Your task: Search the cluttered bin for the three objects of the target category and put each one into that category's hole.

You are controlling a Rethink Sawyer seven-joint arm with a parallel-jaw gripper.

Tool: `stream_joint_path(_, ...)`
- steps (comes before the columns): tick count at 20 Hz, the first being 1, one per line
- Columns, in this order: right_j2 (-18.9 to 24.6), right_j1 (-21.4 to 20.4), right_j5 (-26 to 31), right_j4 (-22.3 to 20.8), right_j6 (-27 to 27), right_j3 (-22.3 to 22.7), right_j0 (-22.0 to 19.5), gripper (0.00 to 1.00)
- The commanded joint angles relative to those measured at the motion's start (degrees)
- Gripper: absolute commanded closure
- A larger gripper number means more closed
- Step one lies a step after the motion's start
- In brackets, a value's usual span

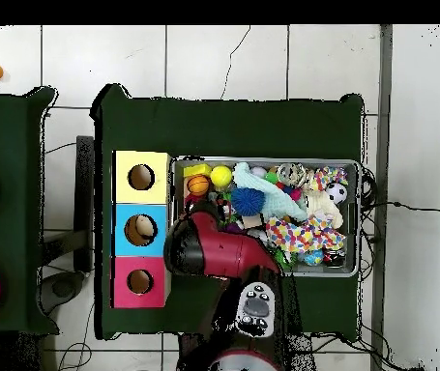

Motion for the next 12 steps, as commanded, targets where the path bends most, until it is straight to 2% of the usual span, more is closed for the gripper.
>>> stream_joint_path(1, 5.93, -10.15, 12.96, -1.25, 5.74, 6.41, -2.93, 1.0)
stream_joint_path(3, 5.86, -11.08, 14.05, -1.64, 5.18, 6.33, -3.07, 1.0)
stream_joint_path(4, 4.41, -11.23, 14.85, -1.63, 5.23, 5.56, -2.02, 1.0)
stream_joint_path(5, 1.55, -11.08, 15.5, -1.76, 5.69, 4.44, 0.21, 1.0)
stream_joint_path(9, -17.0, -6.26, 23.62, -0.69, 11.78, -3.37, 15.12, 1.0)
stream_joint_path(11, -23.52, -3.48, 26.5, 0.34, 14.88, -5.79, 20.64, 1.0)
stream_joint_path(12, -24.68, -2.87, 27.4, 0.88, 15.72, -6.11, 21.94, 1.0)
